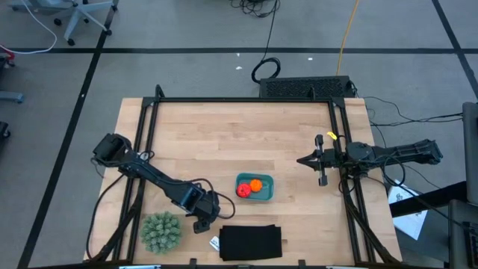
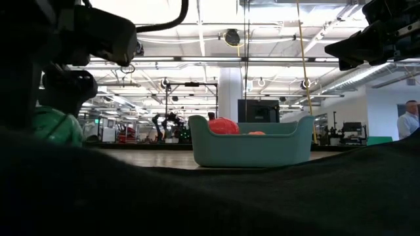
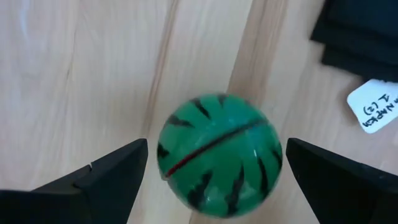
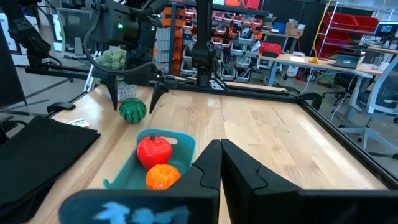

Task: Pick and placing Produce into tupperware
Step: Put the watermelon into the basket

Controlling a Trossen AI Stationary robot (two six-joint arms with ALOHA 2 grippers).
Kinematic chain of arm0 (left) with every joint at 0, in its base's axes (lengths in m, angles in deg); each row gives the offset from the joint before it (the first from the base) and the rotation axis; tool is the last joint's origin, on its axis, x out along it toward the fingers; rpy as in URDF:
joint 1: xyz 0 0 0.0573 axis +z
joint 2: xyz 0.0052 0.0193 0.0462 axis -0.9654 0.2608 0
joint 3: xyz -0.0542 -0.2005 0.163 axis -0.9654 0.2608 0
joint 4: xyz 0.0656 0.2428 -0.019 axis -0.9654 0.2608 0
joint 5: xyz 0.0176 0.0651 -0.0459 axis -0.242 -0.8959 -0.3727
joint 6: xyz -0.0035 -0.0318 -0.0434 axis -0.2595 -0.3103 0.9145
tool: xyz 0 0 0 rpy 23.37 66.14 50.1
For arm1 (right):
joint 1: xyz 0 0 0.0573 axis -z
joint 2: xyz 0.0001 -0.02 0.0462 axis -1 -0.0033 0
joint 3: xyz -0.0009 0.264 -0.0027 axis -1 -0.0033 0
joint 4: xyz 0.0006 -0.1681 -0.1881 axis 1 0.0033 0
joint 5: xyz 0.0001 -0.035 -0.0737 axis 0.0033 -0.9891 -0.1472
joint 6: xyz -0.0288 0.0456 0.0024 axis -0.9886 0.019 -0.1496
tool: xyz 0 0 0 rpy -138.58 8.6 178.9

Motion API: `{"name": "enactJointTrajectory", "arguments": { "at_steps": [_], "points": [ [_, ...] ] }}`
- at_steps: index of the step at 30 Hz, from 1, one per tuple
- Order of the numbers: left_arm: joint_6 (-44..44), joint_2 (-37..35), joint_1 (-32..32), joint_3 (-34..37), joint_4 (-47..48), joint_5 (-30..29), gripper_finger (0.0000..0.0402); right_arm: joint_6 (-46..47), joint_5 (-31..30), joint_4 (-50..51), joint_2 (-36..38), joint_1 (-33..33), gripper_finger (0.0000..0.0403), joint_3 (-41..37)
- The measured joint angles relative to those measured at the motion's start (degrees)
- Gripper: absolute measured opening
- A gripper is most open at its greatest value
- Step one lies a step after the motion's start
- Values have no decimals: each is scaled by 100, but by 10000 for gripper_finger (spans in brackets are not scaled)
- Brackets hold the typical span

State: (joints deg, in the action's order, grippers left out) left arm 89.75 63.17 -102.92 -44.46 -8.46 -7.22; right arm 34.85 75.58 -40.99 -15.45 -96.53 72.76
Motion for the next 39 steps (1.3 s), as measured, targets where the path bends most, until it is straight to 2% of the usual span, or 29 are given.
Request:
{"name": "enactJointTrajectory", "arguments": {
  "at_steps": [7, 20, 29, 39],
  "points": [
    [-183, 0, 0, 0, 14, -86, 377, -1, 0, -1, 0, -1, 0, 0],
    [-207, -11, 0, -9, 7, -116, 265, -2, 0, 0, 0, -2, 0, 0],
    [-345, -11, 50, -9, 9, -108, 273, -2, 0, -2, 0, -2, 0, 0],
    [-820, 0, 227, -290, 88, -107, 264, -2, 0, 0, 0, -1, 0, 0]
  ]
}}
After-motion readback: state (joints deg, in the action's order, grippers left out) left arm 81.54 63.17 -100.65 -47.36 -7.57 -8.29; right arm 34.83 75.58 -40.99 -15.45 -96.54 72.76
